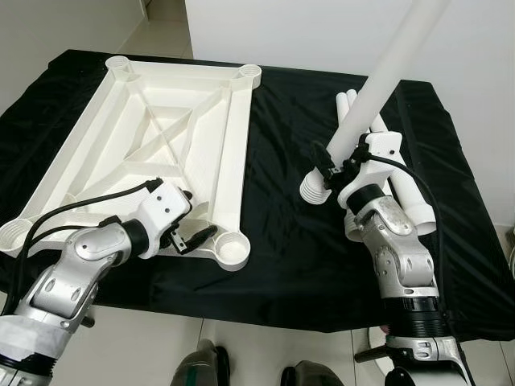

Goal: Building children table

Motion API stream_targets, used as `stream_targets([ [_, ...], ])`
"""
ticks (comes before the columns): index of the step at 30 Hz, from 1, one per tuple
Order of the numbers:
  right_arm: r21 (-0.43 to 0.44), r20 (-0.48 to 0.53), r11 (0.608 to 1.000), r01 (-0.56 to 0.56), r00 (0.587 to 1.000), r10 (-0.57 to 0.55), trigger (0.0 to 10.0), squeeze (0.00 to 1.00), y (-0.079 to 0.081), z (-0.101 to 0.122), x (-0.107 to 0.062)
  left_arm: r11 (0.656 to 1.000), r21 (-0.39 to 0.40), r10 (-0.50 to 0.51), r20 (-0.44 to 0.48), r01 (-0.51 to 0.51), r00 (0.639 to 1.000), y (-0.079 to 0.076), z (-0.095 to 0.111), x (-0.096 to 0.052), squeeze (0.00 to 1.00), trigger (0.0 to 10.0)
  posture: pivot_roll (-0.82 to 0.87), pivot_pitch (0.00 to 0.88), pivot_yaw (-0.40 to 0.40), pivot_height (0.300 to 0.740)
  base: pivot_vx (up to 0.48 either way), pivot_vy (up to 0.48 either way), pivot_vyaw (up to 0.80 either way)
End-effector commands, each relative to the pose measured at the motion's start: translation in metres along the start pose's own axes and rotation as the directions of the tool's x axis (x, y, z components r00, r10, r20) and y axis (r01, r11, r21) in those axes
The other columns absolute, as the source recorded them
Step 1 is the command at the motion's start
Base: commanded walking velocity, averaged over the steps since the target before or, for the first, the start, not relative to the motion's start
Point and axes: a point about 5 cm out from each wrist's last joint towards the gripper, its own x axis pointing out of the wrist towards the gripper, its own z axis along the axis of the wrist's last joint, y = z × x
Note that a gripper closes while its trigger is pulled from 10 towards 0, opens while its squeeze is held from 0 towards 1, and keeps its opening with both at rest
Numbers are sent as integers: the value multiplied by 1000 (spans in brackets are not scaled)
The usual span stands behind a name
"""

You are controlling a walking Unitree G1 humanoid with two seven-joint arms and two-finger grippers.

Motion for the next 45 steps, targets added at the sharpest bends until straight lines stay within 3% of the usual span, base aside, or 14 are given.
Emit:
stream_targets([
  [1,-10,-2,1000,-26,1000,26,10000,0,3,2,0,1000,12,5,-12,-4,1000,5,-3,-7,0,10000,-28,62,10,740,0,0,0],
  [8,-18,-6,999,-41,999,41,10000,0,5,3,1,998,53,46,-60,-43,997,15,-11,-11,0,10000,-25,65,5,740,0,0,0],
  [18,-31,0,998,-48,999,48,10000,0,6,9,2,980,181,104,-97,-85,990,14,-18,5,0,10000,-42,81,-1,740,0,0,0],
  [20,-31,5,998,-49,999,49,10000,0,6,11,2,974,207,112,-88,-91,990,13,-16,14,0,10000,-52,88,-2,740,0,0,0],
  [22,-27,15,998,-48,999,48,10000,0,6,16,2,970,225,103,-51,-89,993,5,-9,33,0,10000,-68,96,-7,740,0,0,0],
  [24,-27,15,998,-48,999,48,10000,0,6,16,2,970,225,103,-51,-89,993,5,-9,33,0,10000,-68,96,-7,740,0,0,0],
  [27,-23,14,999,-46,999,46,10000,0,6,18,3,969,233,87,-10,-83,996,-1,-2,51,0,10000,-83,109,-14,740,0,0,0],
  [33,-21,14,999,-50,999,50,10000,0,7,19,4,965,253,63,33,-69,997,-10,8,72,0,10000,-97,117,-17,740,0,0,0],
  [41,-9,6,999,-36,999,36,10000,0,8,18,4,966,244,60,111,-86,992,-18,30,99,0,10000,-100,127,-8,740,0,0,0],
  [45,-5,-13,1000,-11,1000,11,10000,0,7,14,3,972,201,93,148,-122,985,-20,41,113,0,10000,-88,125,7,740,0,0,0],
])
